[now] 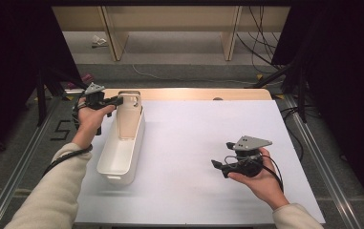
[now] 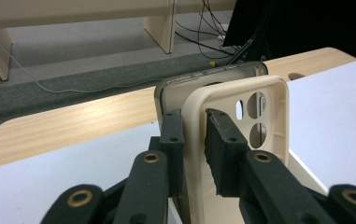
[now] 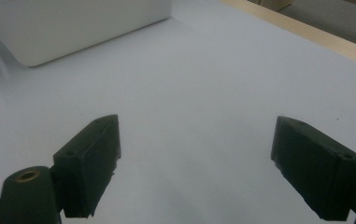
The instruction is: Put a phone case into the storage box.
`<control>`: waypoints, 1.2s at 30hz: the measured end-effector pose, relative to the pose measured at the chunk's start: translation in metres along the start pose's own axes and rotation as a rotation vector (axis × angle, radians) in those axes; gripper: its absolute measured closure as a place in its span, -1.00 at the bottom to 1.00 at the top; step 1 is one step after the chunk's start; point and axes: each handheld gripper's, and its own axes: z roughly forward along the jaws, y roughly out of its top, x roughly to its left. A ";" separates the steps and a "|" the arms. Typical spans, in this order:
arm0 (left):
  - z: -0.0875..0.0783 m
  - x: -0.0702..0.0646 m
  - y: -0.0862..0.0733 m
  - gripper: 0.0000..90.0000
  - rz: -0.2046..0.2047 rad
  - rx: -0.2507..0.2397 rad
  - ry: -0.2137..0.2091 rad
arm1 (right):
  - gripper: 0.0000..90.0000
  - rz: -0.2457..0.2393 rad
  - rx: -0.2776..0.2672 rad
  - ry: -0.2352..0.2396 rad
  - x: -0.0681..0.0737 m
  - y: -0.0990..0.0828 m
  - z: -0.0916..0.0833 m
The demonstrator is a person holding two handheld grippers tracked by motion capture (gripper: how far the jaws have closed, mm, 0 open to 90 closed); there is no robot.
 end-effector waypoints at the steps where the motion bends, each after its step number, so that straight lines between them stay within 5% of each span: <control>1: 0.000 0.000 0.001 0.69 0.007 0.002 0.001 | -0.63 0.001 0.001 -0.001 0.000 0.000 0.000; 16: -0.001 -0.006 0.006 0.33 0.043 0.023 0.054 | -0.63 0.000 0.000 0.001 0.000 0.000 0.000; 27: -0.013 -0.011 0.012 -0.01 -0.008 0.015 0.037 | -0.63 0.001 0.001 0.001 0.000 0.000 0.000; 36: -0.026 -0.019 0.012 -0.48 -0.054 0.027 0.034 | -0.63 0.005 0.002 0.000 0.000 0.000 0.001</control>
